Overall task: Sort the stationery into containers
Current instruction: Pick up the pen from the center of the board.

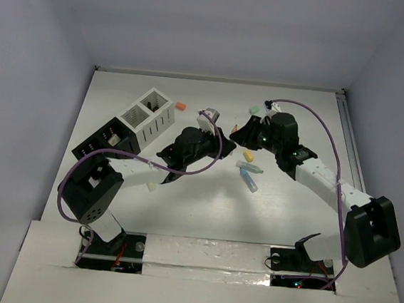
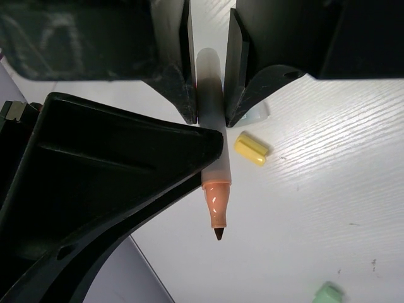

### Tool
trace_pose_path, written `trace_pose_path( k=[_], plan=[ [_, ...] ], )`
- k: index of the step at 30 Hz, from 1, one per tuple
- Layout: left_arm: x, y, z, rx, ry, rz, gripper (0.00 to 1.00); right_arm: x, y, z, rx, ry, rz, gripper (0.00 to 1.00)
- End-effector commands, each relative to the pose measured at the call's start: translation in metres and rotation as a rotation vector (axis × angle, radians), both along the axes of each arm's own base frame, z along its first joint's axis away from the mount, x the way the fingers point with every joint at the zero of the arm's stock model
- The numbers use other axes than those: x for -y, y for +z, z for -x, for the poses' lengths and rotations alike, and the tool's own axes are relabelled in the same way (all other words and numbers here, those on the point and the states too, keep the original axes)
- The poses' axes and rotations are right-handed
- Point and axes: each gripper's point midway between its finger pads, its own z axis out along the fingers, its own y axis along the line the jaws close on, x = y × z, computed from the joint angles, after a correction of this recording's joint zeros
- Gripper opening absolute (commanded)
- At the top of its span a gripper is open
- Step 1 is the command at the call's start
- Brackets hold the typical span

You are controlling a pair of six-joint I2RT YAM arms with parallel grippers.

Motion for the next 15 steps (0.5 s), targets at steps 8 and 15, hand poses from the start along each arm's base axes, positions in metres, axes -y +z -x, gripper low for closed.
trace_pose_path(
  k=[8, 15],
  plan=[
    [-0.006, 0.039, 0.0, 0.1, 0.02, 0.018, 0.0, -0.012, 0.016, 0.002, 0.047, 0.035, -0.036, 0.1],
    [-0.012, 0.037, 0.005, 0.105, 0.018, -0.001, 0.0, -0.016, 0.019, 0.004, 0.049, 0.057, -0.051, 0.15]
  ],
)
